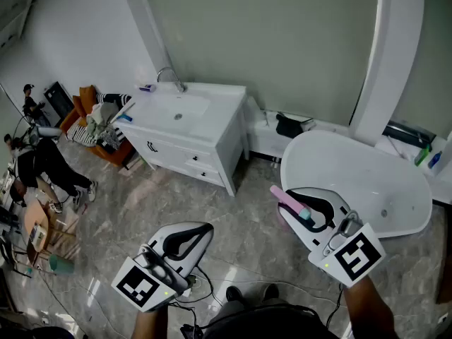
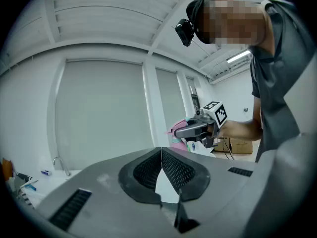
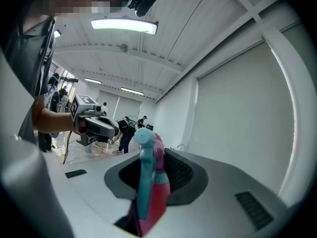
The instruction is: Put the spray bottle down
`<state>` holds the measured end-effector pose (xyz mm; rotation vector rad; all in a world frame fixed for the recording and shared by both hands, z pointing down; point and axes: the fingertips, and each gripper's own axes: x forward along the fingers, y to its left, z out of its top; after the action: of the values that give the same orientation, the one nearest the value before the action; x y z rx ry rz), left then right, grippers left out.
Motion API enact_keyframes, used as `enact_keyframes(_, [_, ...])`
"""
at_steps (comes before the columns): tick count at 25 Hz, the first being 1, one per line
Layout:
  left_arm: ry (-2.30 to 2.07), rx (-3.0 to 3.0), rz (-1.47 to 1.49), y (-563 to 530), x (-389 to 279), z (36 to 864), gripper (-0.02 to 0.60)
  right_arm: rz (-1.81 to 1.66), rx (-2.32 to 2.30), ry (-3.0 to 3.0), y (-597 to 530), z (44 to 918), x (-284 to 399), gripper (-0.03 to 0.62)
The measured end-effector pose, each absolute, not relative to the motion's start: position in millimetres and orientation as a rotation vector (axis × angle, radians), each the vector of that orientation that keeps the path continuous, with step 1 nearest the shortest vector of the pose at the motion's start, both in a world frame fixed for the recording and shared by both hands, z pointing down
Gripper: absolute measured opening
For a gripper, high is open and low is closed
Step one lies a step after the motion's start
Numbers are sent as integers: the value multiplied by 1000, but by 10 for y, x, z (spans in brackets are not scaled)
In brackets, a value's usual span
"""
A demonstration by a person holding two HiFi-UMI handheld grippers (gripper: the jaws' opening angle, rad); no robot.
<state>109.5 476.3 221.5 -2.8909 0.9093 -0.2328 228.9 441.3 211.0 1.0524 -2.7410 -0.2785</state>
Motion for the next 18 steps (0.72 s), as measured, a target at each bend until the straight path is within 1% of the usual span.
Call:
enact_keyframes(8, [962, -2884, -256, 4765, 1084, 2266, 6, -254, 1035, -2757, 4369, 2172, 2405, 87])
enact_keyframes(18, [979, -2883, -237, 4693, 972, 2292, 6, -220, 1012, -2760, 4302, 2194, 2325, 87])
